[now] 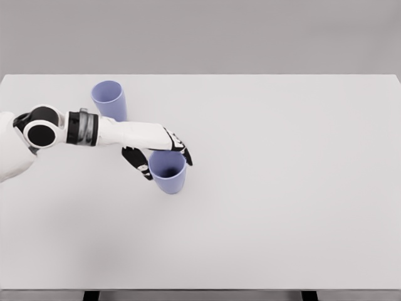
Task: Place the right cup on the left cup with left arm
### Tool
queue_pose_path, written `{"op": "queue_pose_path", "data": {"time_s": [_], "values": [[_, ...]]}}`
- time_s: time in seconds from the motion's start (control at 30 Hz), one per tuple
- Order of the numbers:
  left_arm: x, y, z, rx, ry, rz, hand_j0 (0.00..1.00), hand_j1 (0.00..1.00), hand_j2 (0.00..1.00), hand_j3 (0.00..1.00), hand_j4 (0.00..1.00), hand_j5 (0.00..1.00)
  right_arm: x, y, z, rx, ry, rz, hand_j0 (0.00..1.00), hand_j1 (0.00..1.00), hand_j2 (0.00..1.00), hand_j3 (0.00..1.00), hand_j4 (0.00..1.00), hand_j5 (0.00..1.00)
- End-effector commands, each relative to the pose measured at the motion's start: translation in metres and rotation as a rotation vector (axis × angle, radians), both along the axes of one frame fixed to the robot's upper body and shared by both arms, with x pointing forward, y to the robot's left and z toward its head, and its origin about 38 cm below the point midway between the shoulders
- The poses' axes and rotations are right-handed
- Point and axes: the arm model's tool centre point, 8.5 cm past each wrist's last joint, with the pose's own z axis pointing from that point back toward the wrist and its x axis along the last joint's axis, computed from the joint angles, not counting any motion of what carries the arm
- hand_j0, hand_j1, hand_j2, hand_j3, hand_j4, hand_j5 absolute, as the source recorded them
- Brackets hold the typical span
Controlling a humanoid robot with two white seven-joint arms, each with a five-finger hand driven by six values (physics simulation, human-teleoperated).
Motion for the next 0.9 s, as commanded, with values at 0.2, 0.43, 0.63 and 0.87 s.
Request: {"op": "queue_pose_path", "data": {"time_s": [0.2, 0.43, 0.63, 0.87], "values": [[0.005, 0.033, 0.024, -0.064, 0.015, 0.079, 0.54, 0.54, 0.54, 0.54, 0.54, 0.54, 0.0, 0.0, 0.0, 0.0, 0.0, 0.0, 1.0, 1.0, 1.0, 1.0, 1.0, 1.0], [0.012, 0.075, 0.054, -0.129, 0.021, 0.178, 0.54, 0.54, 0.54, 0.54, 0.54, 0.54, 0.0, 0.0, 0.0, 0.0, 0.0, 0.002, 1.0, 1.0, 1.0, 1.0, 1.0, 1.0], [0.027, 0.107, 0.067, -0.126, 0.003, 0.274, 0.54, 0.54, 0.54, 0.54, 0.54, 0.54, 0.0, 0.0, 0.0, 0.0, 0.0, 0.0, 1.0, 1.0, 1.0, 1.0, 1.0, 1.0], [0.041, 0.135, 0.086, -0.116, -0.036, 0.356, 0.55, 0.55, 0.55, 0.55, 0.55, 0.55, 0.0, 0.0, 0.0, 0.0, 0.0, 0.0, 1.0, 1.0, 1.0, 1.0, 1.0, 1.0]]}}
